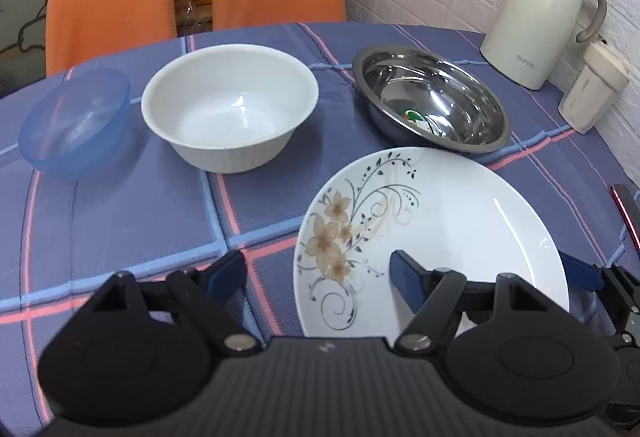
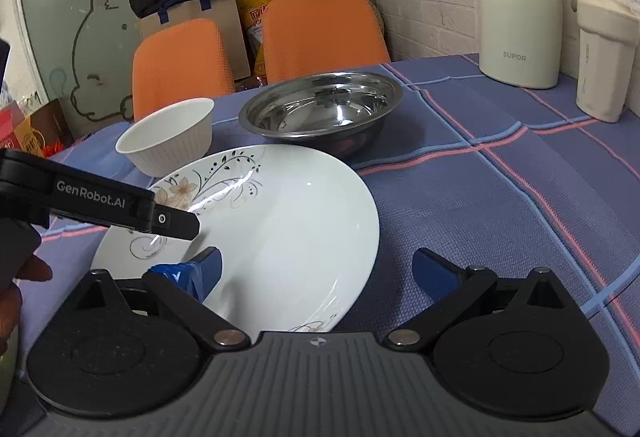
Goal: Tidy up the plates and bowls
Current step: 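Grasp the rim of the flower-patterned white plate with the left gripper, then carry the flower-patterned plate onto the plate stack and open the left gripper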
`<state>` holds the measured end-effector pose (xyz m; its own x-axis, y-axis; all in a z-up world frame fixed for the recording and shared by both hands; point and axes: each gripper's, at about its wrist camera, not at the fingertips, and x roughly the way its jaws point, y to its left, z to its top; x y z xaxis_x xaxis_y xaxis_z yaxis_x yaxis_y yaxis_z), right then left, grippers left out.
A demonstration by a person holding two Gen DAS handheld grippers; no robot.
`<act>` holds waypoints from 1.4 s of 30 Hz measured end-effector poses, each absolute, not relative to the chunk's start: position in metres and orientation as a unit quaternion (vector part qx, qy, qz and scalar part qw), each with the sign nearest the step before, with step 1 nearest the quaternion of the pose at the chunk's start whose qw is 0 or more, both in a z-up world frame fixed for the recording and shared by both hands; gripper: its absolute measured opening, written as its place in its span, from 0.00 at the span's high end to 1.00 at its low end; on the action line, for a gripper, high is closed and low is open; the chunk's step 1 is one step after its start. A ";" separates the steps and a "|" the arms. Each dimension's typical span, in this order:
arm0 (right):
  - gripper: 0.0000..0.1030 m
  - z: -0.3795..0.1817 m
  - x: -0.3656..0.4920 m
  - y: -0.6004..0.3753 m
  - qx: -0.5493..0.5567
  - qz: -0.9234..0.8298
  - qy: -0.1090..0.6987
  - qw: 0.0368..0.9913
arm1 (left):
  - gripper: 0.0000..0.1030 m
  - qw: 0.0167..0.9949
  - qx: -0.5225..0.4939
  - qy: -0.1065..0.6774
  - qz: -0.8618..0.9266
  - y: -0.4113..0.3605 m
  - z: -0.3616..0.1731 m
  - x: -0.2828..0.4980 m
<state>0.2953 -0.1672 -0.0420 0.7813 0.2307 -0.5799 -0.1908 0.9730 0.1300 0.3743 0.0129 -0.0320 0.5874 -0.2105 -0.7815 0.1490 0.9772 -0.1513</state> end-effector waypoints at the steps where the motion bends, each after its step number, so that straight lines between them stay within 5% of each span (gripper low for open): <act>1: 0.12 -0.042 0.295 -0.165 0.024 0.110 0.313 0.943 | 0.29 0.892 -0.026 0.441 -0.100 0.010 -0.033 0.374; 25: 0.12 -0.042 0.296 -0.141 -0.019 0.149 0.320 0.935 | 0.29 0.899 -0.016 0.423 -0.115 0.007 -0.035 0.367; 29: 0.15 -0.041 0.296 -0.148 0.004 0.152 0.314 0.937 | 0.35 0.896 -0.014 0.426 -0.125 0.005 -0.034 0.366; 32: 0.17 -0.039 0.298 -0.150 0.013 0.154 0.314 0.937 | 0.51 0.892 -0.015 0.428 -0.142 0.000 -0.031 0.363; 42: 0.17 -0.033 0.284 -0.141 0.012 0.129 0.315 0.940 | 0.52 0.890 -0.028 0.434 -0.136 0.004 -0.026 0.348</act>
<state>0.2839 -0.1406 -0.0328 0.7675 0.2508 -0.5900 -0.2359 0.9662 0.1038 0.3478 0.0038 -0.0260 0.5863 -0.2662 -0.7651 0.2182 0.9614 -0.1673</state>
